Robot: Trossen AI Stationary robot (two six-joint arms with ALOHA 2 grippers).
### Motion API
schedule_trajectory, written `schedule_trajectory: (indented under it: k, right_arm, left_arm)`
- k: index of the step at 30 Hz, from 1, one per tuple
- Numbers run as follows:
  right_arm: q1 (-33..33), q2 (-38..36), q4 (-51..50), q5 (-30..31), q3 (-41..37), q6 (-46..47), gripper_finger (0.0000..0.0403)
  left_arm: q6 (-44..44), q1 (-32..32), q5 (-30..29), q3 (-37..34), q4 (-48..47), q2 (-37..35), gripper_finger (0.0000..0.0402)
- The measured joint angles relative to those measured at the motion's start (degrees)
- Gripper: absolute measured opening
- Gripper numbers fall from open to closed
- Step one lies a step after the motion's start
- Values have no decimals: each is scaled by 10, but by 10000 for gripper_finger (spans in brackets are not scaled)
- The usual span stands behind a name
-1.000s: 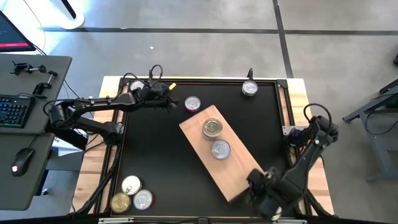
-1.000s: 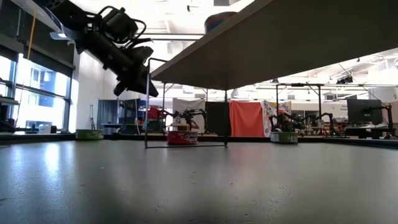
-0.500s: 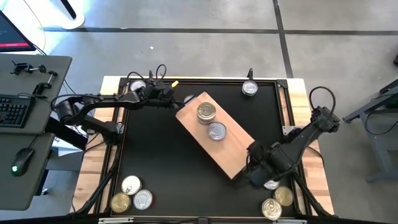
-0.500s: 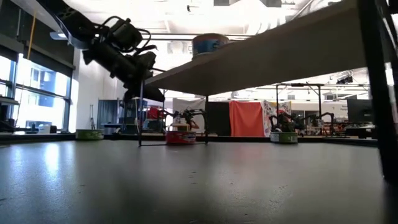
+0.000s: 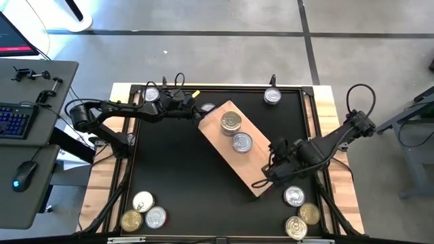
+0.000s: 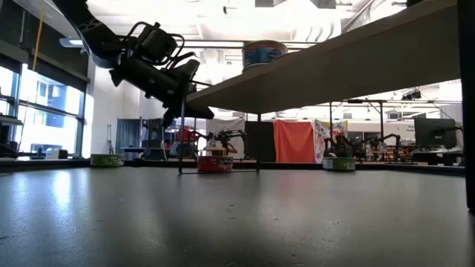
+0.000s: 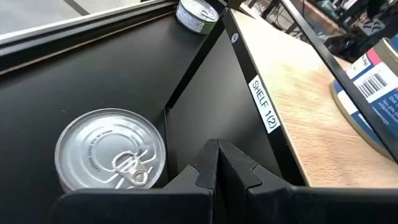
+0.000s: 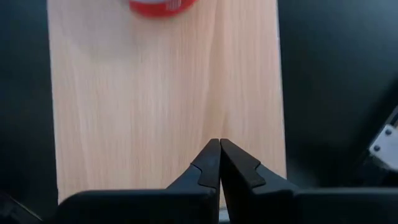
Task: Stack canned seafood by type on shelf
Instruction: Stack the red tuna can on top of the red tuna can on the shelf
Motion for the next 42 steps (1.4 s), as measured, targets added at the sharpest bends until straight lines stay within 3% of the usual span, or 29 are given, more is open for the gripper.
schedule_trajectory:
  k: [7, 13, 21, 26, 35, 42]
  right_arm:
    - [-39, -44, 0, 47, 0, -46, 0]
    - [-83, -77, 5, 74, 0, -63, 0]
    - [-126, -82, 74, 72, 0, -112, 0]
    - [-151, -81, 94, 56, 0, -131, 0]
    - [-175, -81, 133, 18, 0, -131, 0]
    - [-175, -81, 135, 26, 0, -125, 0]
  left_arm:
    - [-6, -1, -19, 0, 26, 9, 0]
    - [2, 49, -61, 0, 27, -7, 0]
    - [-25, 126, 4, 0, 33, -2, 0]
    - [-29, 161, 154, 37, -6, 46, 0]
    - [-10, 173, 203, 167, -142, 176, 0]
    - [23, 164, 205, 186, -236, 212, 0]
